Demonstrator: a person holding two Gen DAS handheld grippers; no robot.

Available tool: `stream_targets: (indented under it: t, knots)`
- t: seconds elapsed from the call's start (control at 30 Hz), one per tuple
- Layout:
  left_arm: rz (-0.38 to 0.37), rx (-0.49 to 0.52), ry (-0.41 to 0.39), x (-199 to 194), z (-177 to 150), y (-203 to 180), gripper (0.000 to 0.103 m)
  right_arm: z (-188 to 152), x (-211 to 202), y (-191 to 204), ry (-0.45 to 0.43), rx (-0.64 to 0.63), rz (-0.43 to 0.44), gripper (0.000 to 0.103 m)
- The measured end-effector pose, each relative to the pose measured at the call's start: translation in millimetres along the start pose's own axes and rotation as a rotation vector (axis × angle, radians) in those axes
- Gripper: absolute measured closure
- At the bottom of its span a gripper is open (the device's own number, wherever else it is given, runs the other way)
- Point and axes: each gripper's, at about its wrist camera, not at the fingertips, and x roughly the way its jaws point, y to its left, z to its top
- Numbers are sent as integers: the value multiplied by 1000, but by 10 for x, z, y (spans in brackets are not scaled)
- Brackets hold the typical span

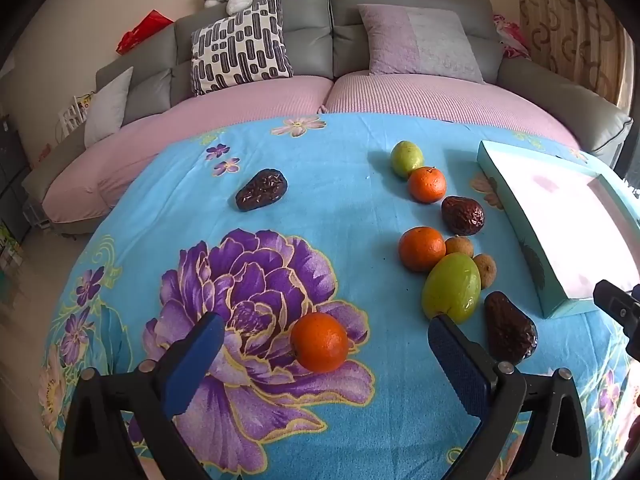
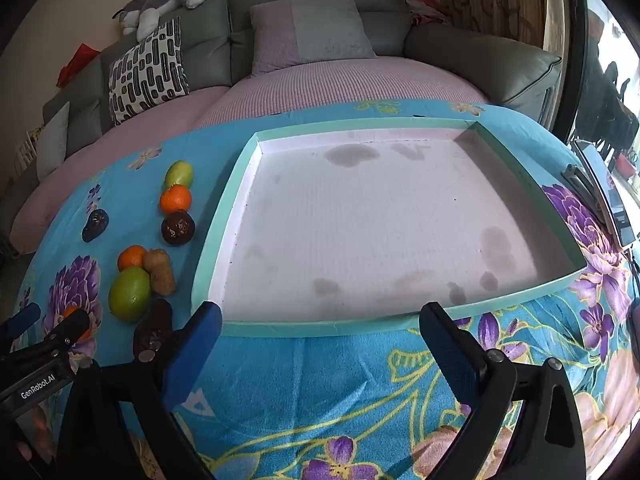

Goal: Organize fruits

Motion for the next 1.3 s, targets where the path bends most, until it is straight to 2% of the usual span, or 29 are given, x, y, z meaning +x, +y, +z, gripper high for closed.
stream_targets:
  t: [0.37,0.5,1.07,1.3]
  knots:
    - [-59,-19,25,15,16,-9,0,-5,4,1,-1,-2,1,4]
    - [-45,-26,29,44,-18,29,0,-2,4,1,-2,-2,0,4]
    - [-4,-32,-58,-23,4,85,0,-6,-1,15,-9,-8,2,4]
    - [-38,-34,-59,-46,26,79,0,-8,-4,39,-10,-18,6,4]
